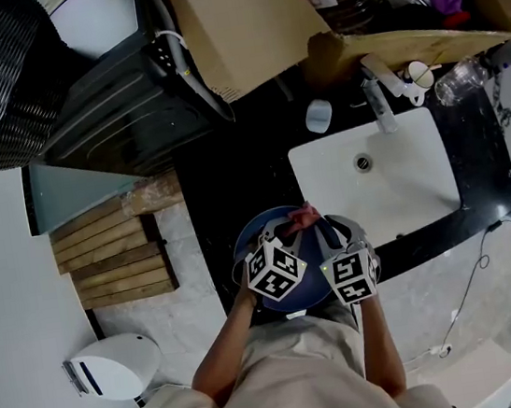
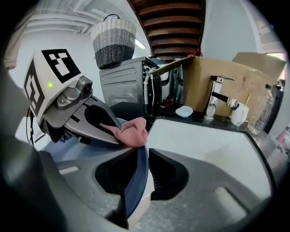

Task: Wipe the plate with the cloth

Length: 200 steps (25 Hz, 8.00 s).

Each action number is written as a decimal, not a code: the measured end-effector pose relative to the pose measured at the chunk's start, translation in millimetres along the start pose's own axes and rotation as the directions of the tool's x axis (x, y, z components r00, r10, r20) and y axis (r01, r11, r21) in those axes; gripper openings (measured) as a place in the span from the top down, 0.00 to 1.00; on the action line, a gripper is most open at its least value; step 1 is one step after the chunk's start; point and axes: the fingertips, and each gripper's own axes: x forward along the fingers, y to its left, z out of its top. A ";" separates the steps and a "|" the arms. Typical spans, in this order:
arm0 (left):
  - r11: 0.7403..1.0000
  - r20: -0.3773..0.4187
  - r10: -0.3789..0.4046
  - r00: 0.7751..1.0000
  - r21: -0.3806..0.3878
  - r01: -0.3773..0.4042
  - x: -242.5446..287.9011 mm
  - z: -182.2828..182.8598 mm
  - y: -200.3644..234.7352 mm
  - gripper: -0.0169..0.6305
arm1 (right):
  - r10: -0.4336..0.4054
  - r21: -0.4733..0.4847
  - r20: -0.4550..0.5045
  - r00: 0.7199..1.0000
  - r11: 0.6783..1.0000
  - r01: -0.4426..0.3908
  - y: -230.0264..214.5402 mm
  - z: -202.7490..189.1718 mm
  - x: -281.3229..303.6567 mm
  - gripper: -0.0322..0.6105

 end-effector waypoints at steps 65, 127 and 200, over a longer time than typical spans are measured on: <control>0.982 -0.363 0.100 0.926 -0.113 -0.151 -65.9 -96.0 29.2 0.92 | -0.095 0.128 0.024 0.995 0.988 0.091 -7.0 -12.7 -9.4 0.88; 0.915 -0.380 -0.334 0.863 0.091 0.394 -64.3 -97.7 -118.9 0.92 | -0.130 0.352 0.085 0.988 0.932 0.092 -12.8 -25.6 -15.3 0.90; 0.993 -0.204 0.044 0.978 -0.095 -0.065 -45.4 -68.6 -3.5 0.92 | -0.137 0.335 0.119 0.983 0.938 0.090 -10.2 -29.4 -32.2 0.89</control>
